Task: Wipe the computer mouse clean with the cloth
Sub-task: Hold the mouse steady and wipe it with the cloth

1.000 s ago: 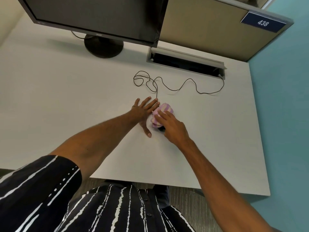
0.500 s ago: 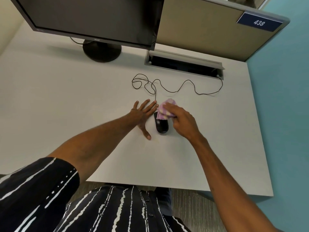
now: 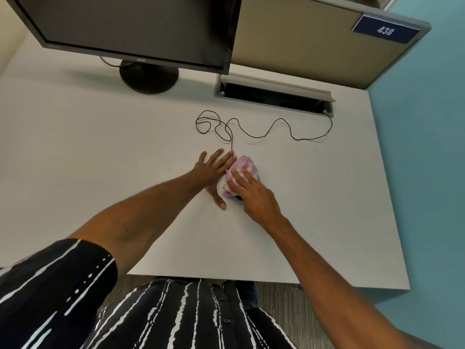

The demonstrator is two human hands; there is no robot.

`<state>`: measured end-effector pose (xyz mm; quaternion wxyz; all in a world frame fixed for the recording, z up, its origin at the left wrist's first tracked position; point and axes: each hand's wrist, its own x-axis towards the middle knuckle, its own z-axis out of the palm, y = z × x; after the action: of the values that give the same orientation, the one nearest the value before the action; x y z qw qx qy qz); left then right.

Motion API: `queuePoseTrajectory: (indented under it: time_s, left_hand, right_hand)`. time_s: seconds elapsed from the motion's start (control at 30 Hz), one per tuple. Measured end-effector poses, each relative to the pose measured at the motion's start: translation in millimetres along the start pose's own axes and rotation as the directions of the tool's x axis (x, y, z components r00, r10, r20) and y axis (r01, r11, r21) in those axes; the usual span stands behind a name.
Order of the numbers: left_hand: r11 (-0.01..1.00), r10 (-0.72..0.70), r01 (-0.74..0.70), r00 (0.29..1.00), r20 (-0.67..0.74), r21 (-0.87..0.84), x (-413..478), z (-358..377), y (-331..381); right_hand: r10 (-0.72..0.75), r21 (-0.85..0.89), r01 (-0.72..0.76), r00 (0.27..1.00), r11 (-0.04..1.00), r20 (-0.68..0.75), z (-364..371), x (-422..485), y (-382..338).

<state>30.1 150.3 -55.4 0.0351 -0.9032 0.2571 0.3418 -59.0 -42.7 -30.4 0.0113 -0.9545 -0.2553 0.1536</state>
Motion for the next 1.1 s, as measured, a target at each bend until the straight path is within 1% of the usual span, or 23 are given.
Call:
queuePoseTrajectory:
  time_s: [0.13, 0.2, 0.27, 0.33, 0.4, 0.43, 0.47, 0.5, 0.53, 0.63, 0.7, 0.8, 0.87, 0.93, 1.0, 1.1]
  left_hand:
    - [1.000, 0.001, 0.000, 1.000, -0.007, 0.003, -1.0, -0.3, 0.9]
    - [1.000, 0.005, -0.005, 1.000, -0.025, -0.005, -1.5, 0.6, 0.5]
    - [1.000, 0.011, -0.012, 0.999, -0.046, -0.016, -2.0, 2.7, -0.6]
    - [1.000, 0.011, -0.012, 0.999, -0.049, -0.014, -2.3, 3.4, -1.5]
    - [1.000, 0.014, -0.014, 0.998, -0.054, -0.011, -1.4, 3.7, -2.1]
    - [1.000, 0.017, -0.018, 0.998, -0.056, -0.011, -1.4, 4.0, -2.3]
    - [1.000, 0.020, -0.020, 0.998, -0.052, -0.012, -1.6, 4.0, -2.3]
    - [1.000, 0.021, -0.021, 0.999, -0.047, -0.011, -1.8, 3.8, -2.4]
    - [1.000, 0.021, -0.021, 0.999, -0.043, -0.008, -1.7, 3.4, -2.4]
    - [1.000, 0.023, -0.023, 0.999, -0.029, 0.003, -0.9, -0.2, -3.2]
    - [1.000, 0.025, -0.025, 1.000, -0.013, 0.010, -0.3, -1.7, -4.2]
    - [0.999, 0.020, -0.021, 1.000, 0.005, 0.041, -0.3, -1.9, -4.9]
    - [0.999, 0.021, -0.022, 1.000, 0.002, 0.028, 0.7, -1.3, -5.8]
    - [0.999, 0.019, -0.019, 1.000, 0.003, 0.033, 0.4, -1.9, -5.1]
    - [0.999, 0.014, -0.014, 1.000, 0.008, 0.030, 0.3, -2.7, -4.2]
    - [1.000, 0.009, -0.009, 1.000, 0.014, 0.015, -0.3, -4.4, -2.5]
  right_hand:
    - [-0.052, 0.063, 0.063, 0.985, 0.996, -0.163, 17.4, -26.4, -2.5]
    - [-0.063, 0.106, 0.084, 0.980, 0.991, -0.188, 23.6, -39.3, -1.5]
    - [-0.041, 0.201, 0.086, 0.975, 0.976, -0.218, 26.4, -51.6, 2.5]
    - [0.066, 0.336, 0.040, 0.953, 0.941, -0.297, 23.8, -61.0, 10.8]
    - [0.234, 0.452, -0.047, 0.900, 0.891, -0.369, 13.6, -61.1, 20.9]
    - [0.300, 0.480, -0.089, 0.874, 0.873, -0.383, 5.8, -55.7, 25.8]
    - [0.339, 0.484, -0.128, 0.860, 0.866, -0.380, -2.8, -46.6, 30.1]
    - [0.356, 0.469, -0.164, 0.863, 0.868, -0.359, -12.5, -35.5, 32.7]
    - [0.356, 0.443, -0.192, 0.877, 0.876, -0.323, -22.5, -22.5, 34.1]
    - [0.313, 0.387, -0.235, 0.938, 0.892, -0.151, -45.2, 15.5, 30.8]
    - [0.264, 0.327, -0.230, 0.962, 0.917, -0.063, -49.7, 36.7, 25.0]
    - [0.152, 0.258, -0.151, 0.988, 0.954, 0.016, -42.4, 51.7, 10.4]
    - [0.146, 0.285, -0.147, 0.989, 0.947, 0.024, -34.7, 49.5, 4.3]
    - [0.146, 0.300, -0.140, 0.989, 0.944, 0.001, -27.6, 41.4, 4.2]
    - [0.116, 0.240, -0.114, 0.993, 0.964, 0.004, -22.1, 30.2, 7.2]
    - [0.063, 0.194, -0.059, 0.998, 0.979, -0.013, -16.6, 12.0, 7.8]
